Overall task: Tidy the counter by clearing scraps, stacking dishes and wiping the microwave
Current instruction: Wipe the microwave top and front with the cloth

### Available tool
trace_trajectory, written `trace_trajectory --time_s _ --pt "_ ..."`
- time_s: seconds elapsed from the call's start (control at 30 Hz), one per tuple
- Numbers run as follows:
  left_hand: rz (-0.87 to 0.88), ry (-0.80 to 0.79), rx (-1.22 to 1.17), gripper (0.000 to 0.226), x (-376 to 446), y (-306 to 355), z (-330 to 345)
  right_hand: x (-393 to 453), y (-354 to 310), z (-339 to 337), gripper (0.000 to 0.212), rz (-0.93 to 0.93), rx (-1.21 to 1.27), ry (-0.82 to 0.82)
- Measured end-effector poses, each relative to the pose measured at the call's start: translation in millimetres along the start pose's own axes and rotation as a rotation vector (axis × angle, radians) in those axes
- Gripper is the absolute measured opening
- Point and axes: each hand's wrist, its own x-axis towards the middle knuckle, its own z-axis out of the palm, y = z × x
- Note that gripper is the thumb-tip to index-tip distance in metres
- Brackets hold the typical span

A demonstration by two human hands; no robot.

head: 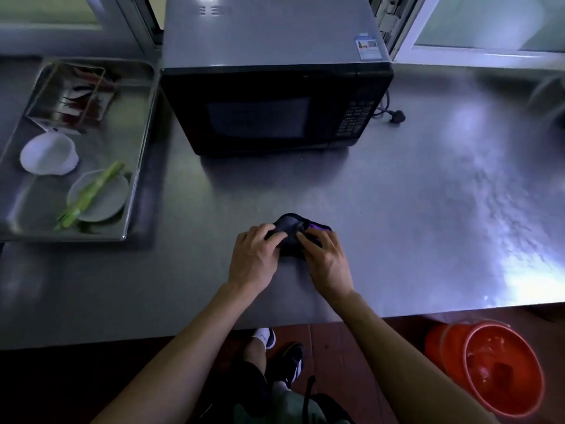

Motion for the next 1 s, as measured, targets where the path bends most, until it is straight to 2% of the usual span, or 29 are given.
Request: trace_trajectory --time_s 0.13,0.27,0.37,0.5,0.77,1.0 --pt "-0.012 -0.015 0.008 0.036 42.0 -36.5 12.1 51.5 4.2 17.6 0.037 0.034 -0.08 -0.111" --pt "0.057 -0.131 0.082 0.038 58.6 -65.9 29.7 69.3 10.1 36.9 0.047 0.109 -0.131 -0.287" --pt "0.105 -0.174 0.111 0.043 62.5 -83.6 34.5 69.7 15.7 51.6 0.056 0.08 -0.123 -0.391" --pt "0.041 -0.184 0.15 0.049 83.3 -97.9 30.9 98.2 18.0 67.5 0.067 0.049 -0.124 -0.481" --pt "-0.045 -0.158 0.221 0.052 134.2 -110.7 36.0 176.6 40.3 82.6 0.068 -0.052 -0.17 -0.514" --pt "-0.018 -0.231 0.21 0.052 181.9 -73.2 60.9 185.7 76.4 59.7 0.068 0.082 -0.206 -0.484"
